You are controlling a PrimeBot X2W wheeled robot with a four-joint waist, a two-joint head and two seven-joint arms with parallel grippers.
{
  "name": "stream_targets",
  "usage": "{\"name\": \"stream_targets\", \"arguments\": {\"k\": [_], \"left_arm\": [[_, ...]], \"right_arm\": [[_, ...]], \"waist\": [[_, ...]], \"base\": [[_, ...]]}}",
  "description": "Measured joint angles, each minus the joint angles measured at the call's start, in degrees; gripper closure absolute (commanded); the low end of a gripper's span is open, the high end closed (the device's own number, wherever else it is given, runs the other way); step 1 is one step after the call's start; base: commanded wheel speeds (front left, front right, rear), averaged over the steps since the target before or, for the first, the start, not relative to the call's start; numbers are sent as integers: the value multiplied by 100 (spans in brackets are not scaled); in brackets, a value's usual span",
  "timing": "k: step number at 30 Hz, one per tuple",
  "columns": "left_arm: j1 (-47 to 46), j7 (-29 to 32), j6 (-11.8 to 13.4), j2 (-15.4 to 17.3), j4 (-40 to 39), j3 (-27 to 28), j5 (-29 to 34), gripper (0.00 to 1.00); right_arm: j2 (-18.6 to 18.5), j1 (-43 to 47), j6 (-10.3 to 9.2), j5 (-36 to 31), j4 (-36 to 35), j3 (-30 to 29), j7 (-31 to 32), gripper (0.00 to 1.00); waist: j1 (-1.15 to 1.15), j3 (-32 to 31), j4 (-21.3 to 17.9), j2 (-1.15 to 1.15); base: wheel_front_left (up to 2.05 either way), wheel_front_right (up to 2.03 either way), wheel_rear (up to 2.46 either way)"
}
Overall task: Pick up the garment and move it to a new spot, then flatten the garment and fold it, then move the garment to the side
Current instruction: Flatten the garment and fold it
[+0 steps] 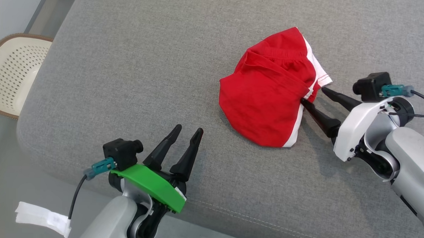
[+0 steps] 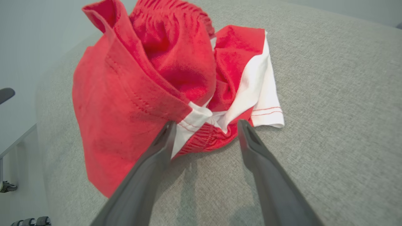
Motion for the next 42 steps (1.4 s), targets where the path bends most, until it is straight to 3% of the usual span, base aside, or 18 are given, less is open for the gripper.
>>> {"name": "stream_targets", "arguments": {"k": [9, 10, 12, 14, 15, 24, 33, 37, 42], "left_arm": [[-104, -33, -1, -74, 77, -134, -45, 0], [-104, -34, -1, -80, 89, -141, -62, 0], [-104, -46, -1, -84, 112, -147, -89, 0], [-104, -76, -1, -84, 131, -138, -94, 0], [-104, -85, -1, -84, 137, -137, -94, 0], [-103, -136, -2, -74, 204, -59, -111, 0], [-102, -177, -2, -78, 291, -116, -153, 0], [-101, -178, -2, -88, 307, -210, -188, 0], [-102, -186, -2, -125, 302, -334, -216, 0]], "right_arm": [[-141, -263, 1, 13, -4, 341, 249, 0], [-158, -287, 1, 26, 3, 361, 259, 7], [-171, -319, 1, 70, 11, 416, 308, 56], [-162, -357, 1, 93, 8, 492, 359, 96], [-158, -383, 1, 121, 3, 533, 376, 100], [-245, -594, 1, 377, -330, 786, 561, 100], [-411, -896, 1, 1122, -1399, 915, 998, 100], [-243, -1168, 1, 1578, -1978, 873, 1196, 100], [10, -1395, 1, 1923, -2215, 689, 1334, 100]], "waist": [[0, 34, 174, 0], [0, 34, 198, 0], [0, 31, 242, 0], [0, 23, 269, 0], [0, 17, 273, 0], [0, -84, 190, 0], [0, -257, 67, 0], [0, -346, 66, 0], [0, -393, 143, 0]], "base": [[0, 0, 0], [0, 0, 0], [0, 0, 0], [0, 0, 0], [0, 0, 0], [0, 0, 0], [0, 0, 0], [0, 0, 0], [0, 0, 0]]}}
